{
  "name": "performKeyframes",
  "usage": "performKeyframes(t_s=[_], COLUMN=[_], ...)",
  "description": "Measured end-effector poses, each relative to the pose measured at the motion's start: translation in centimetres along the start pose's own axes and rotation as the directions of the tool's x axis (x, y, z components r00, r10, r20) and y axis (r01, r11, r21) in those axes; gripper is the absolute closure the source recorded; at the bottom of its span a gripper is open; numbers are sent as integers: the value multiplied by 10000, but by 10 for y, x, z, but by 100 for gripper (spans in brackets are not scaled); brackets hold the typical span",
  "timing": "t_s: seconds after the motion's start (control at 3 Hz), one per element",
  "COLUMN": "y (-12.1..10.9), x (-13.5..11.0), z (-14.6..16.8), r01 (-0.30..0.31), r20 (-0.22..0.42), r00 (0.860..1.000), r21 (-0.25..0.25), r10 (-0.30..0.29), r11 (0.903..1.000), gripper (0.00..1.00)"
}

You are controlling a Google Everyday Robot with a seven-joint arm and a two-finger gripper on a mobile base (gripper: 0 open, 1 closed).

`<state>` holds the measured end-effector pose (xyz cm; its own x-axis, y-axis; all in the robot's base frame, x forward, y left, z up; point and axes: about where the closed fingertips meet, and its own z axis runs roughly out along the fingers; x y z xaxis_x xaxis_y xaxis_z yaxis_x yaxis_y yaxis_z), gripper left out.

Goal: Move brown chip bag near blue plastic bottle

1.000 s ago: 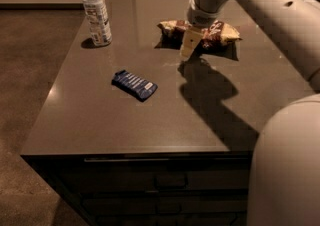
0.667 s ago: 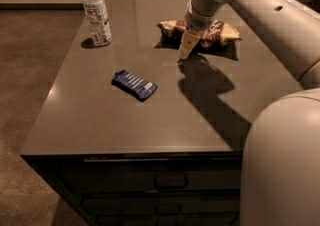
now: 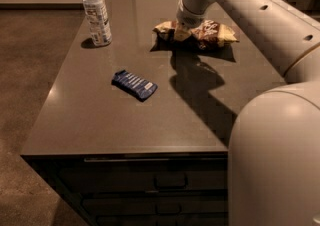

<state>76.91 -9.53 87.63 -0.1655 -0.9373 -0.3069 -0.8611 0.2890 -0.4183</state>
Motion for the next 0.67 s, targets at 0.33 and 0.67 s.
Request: performKeyframes(t_s=[0.33,0.67], y=[1,12], x=[-40,-90], z=[-11,-26], r01=[555,1371], r20=[639,1459], r00=[9964,9800], r21=[15,-4], r10=[-554,-1356], r11=[9985,9906], gripper=[88,100])
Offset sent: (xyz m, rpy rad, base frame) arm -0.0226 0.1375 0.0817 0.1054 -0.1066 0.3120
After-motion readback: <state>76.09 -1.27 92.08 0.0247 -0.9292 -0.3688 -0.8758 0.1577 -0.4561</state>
